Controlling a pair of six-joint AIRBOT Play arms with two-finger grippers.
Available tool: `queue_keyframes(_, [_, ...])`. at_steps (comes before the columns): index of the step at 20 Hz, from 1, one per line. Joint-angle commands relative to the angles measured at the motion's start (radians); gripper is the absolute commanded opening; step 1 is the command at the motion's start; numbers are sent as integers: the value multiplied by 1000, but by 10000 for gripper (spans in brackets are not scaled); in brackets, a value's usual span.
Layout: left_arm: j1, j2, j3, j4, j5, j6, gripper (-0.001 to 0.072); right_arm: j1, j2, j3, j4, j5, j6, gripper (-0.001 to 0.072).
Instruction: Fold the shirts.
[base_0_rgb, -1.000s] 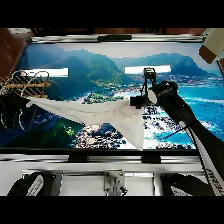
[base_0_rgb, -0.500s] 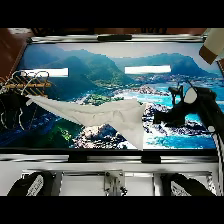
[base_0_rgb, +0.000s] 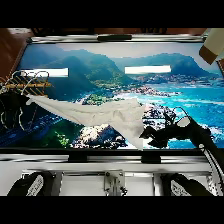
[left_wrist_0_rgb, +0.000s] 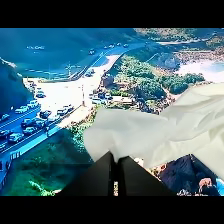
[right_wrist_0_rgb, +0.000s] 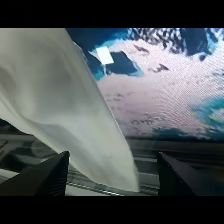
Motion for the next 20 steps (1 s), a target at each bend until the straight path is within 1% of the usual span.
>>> queue_keyframes(1, [0, 0, 0, -15, 1, 0, 38, 85, -47, -29, 90, -131, -14, 646])
queue_keyframes(3, [0, 0, 0, -23, 2, 0, 38, 157, -75, -29, 153, -214, -18, 645])
queue_keyframes(4, [0, 0, 0, -22, 2, 0, 37, 179, -81, -26, 166, -230, -18, 612])
queue_keyframes(6, [0, 0, 5, -23, 2, 0, 38, 182, -81, 2, 161, -207, -25, 73])
queue_keyframes(8, [1, 0, 45, -22, 10, 0, 37, 145, -59, 72, 133, -124, -81, 63])
queue_keyframes(12, [2, 0, 232, -22, 101, 0, 37, 12, 92, 305, -56, 95, -62, 63])
queue_keyframes(14, [2, 0, 352, -22, 167, 0, 37, -58, 204, 453, -187, 160, -62, 63])
queue_keyframes(16, [2, 1, 475, -22, 249, 0, 37, -119, 309, 614, -285, 165, -75, 63])
queue_keyframes(17, [2, 1, 536, -22, 291, 0, 37, -148, 361, 710, -327, 144, -101, 63])
queue_keyframes(19, [2, 1, 654, 5, 388, 0, 37, -185, 451, 891, -413, 54, -154, 63])
queue_keyframes(20, [2, 1, 704, 62, 431, -1, 35, -195, 487, 968, -477, -4, -161, 63])
